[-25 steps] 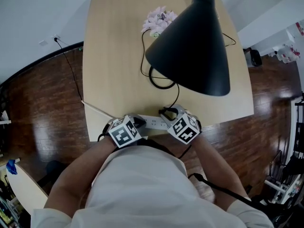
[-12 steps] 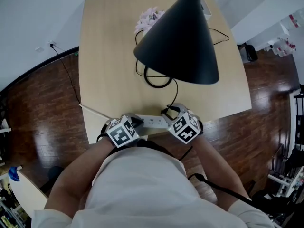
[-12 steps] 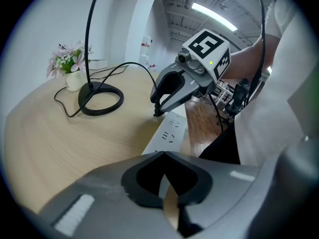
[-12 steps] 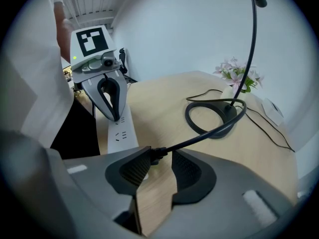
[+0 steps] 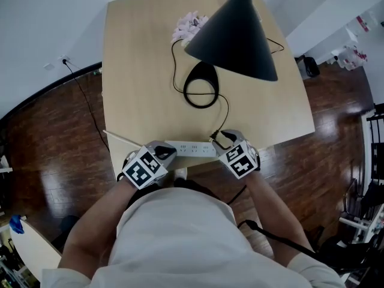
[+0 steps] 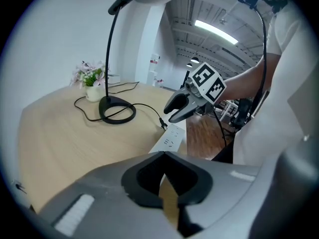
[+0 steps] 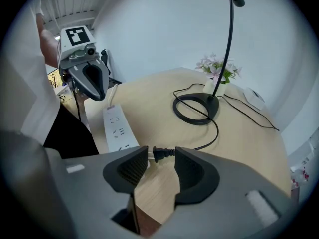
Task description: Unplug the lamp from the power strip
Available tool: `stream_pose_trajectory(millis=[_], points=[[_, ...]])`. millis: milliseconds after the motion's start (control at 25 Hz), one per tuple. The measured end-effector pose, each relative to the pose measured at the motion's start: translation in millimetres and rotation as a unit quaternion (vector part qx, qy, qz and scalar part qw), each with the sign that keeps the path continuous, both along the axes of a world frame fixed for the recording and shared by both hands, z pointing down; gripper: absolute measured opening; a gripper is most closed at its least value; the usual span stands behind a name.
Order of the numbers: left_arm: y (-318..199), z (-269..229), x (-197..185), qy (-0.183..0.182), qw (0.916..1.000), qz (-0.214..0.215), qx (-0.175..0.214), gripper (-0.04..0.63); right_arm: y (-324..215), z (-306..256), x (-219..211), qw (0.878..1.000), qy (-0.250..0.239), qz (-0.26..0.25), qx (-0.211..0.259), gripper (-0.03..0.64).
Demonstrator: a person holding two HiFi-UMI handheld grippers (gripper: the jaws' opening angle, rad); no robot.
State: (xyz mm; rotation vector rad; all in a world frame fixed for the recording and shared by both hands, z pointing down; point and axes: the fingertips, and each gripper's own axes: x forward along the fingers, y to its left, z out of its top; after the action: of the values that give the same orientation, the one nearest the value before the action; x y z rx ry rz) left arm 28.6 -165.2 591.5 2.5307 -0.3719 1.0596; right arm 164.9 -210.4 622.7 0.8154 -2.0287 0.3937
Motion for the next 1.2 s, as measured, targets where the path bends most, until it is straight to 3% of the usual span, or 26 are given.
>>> stream_pose_trajectory(millis=[320,600,800,1000,1200], points=[[33.4,-46.5,-59.4,0.060,0.9970,-0.040,0.027,0.005,46.6,-37.7,-22.3,0.998,-0.011,0.053,0.032,0.163],[83.4,-124.6,-130.0,0.148,0.9848,-0.054,0.074,0.005,140.0,-102.4,-71.9,0.989,-0.069,0.115,0.070,0.164],[114.5,-148.4,-178.4,0.162,0.9788,-0.065,0.107,0.005,214.2,-138.8,-104.7,0.975,-0.124,0.170,0.075,0.164],[142.0,-166.4,-195.1,0.182,0.9729,-0.069,0.125,0.005,273.9,-161.1,-132.5,0.969,-0.152,0.172,0.090,0.164],[188.8,-193.5,-190.9,0.205,0.9657,-0.068,0.143,0.005,317.3,-175.4,-131.6,0.964,-0.171,0.175,0.102,0.164]])
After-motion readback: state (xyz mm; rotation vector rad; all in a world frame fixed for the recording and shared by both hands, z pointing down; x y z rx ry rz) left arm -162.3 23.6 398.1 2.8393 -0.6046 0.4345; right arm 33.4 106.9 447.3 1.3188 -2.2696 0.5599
